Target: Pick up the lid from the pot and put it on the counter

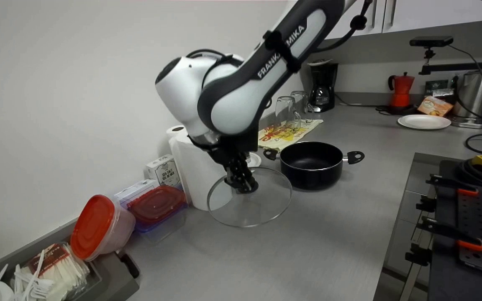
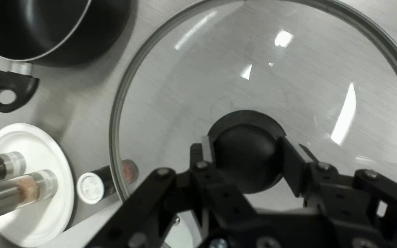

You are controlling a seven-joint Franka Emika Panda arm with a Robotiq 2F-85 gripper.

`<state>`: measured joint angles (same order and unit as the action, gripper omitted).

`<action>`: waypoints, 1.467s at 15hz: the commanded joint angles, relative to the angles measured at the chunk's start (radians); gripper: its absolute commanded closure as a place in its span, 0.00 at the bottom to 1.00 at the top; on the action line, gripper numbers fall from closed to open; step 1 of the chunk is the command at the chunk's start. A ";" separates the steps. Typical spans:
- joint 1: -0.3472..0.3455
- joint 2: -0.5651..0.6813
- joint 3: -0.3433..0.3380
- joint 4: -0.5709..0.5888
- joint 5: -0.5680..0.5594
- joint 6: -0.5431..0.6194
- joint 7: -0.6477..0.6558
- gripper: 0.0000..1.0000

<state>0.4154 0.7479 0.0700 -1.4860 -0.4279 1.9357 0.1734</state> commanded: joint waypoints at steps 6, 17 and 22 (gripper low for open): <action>0.061 0.293 -0.003 0.224 0.017 -0.046 -0.027 0.76; 0.053 0.432 0.003 0.446 0.123 -0.122 -0.063 0.24; 0.036 0.384 0.002 0.464 0.108 -0.299 -0.134 0.00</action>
<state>0.4649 1.1531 0.0689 -1.0590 -0.3247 1.7370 0.1057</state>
